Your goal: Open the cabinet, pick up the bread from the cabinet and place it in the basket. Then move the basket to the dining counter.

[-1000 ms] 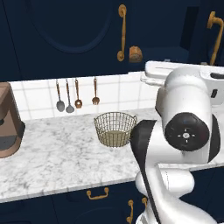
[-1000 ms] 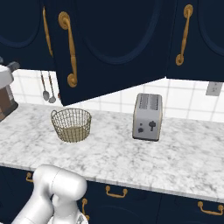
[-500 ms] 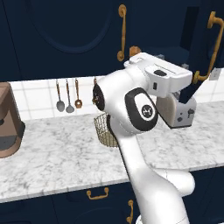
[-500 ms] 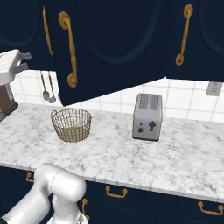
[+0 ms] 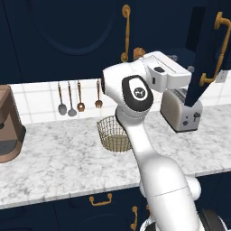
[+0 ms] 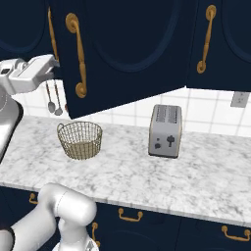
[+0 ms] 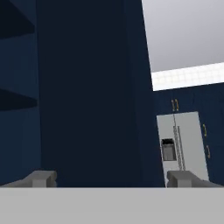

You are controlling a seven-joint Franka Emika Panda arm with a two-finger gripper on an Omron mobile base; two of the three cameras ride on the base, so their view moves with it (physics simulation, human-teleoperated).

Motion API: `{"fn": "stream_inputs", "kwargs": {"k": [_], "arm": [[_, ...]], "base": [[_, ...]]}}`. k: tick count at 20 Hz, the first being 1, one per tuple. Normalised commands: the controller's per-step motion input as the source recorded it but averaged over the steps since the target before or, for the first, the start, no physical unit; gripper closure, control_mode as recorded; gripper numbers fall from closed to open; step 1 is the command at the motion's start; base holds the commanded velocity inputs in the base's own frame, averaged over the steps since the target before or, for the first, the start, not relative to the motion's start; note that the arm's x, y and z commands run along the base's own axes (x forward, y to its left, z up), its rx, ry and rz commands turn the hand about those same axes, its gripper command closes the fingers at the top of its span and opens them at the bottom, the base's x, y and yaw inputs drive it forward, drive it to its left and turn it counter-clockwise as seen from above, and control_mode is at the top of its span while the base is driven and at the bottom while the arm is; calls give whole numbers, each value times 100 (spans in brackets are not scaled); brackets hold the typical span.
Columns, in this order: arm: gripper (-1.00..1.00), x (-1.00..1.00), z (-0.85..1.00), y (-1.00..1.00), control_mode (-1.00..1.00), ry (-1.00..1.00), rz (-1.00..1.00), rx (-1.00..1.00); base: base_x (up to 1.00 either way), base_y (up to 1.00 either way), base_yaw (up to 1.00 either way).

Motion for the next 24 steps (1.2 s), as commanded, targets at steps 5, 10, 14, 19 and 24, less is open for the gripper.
{"fn": "stream_inputs", "kwargs": {"k": [5, 10, 14, 19, 24], "arm": [[-100, 17, -16, -42, -100, -4, -12, 3], [-100, 1, -7, -58, -100, -4, -15, 2], [-100, -2, 0, -76, -100, 0, -29, 1], [-100, 0, 0, -100, -100, 0, -27, 4], [-100, -4, 0, -100, -100, 0, -18, 6]], "base": [[0, 0, 0], [0, 0, 0], [0, 0, 0], [0, 0, 0], [0, 0, 0]]}}
